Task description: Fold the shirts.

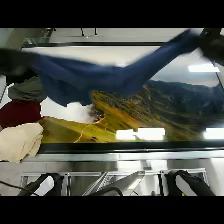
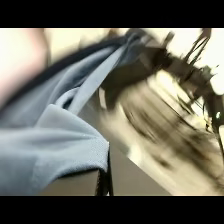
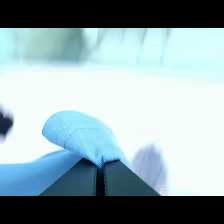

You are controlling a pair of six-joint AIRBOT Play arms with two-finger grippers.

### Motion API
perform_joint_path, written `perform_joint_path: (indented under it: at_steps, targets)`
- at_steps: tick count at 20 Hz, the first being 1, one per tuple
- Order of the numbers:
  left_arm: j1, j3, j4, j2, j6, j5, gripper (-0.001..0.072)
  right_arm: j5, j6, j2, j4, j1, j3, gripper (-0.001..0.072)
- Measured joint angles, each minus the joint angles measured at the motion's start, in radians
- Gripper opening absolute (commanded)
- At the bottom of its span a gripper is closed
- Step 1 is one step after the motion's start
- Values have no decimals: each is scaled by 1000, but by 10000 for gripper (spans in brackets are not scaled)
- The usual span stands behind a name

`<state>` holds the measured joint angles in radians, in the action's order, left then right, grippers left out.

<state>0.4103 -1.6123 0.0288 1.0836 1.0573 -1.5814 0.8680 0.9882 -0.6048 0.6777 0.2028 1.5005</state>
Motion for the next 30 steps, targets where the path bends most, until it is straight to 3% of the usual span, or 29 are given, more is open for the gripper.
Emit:
perform_joint_path:
  at_steps: [4, 7, 9, 12, 17, 23, 24, 25, 26, 27, 30]
  targets:
    - [310, -336, 158, -98, 70, 69, 15, -60, -6, 61, 22, 63, 229, 22]
    - [429, -377, 182, -132, 96, 88, 15, -48, -10, 44, 15, 87, 288, 23]
    - [371, -317, 98, -136, 82, 110, 16, 25, -24, -29, -54, 93, 296, 23]
    - [114, -197, -168, -75, 46, 159, 16, 111, -58, -204, -143, 65, 252, 22]
    - [-266, -85, -612, 232, 25, 319, 16, 37, -70, -499, -64, -63, 71, 22]
    - [-375, -221, -785, 699, 34, 302, 17, -98, -64, -793, 3, -135, -21, 24]
    - [-376, -249, -793, 751, 40, 301, 20, -132, -62, -824, 8, -138, -25, 52]
    - [-375, -277, -800, 796, 52, 298, 176, -162, -62, -844, 11, -140, -27, 253]
    - [-373, -305, -805, 834, 65, 288, 647, -183, -62, -857, 11, -139, -27, 347]
    - [-369, -335, -809, 864, 81, 278, 698, -197, -62, -864, 14, -135, -27, 355]
    - [-339, -400, -819, 901, 121, 245, 697, -184, -53, -848, 27, -99, -26, 354]
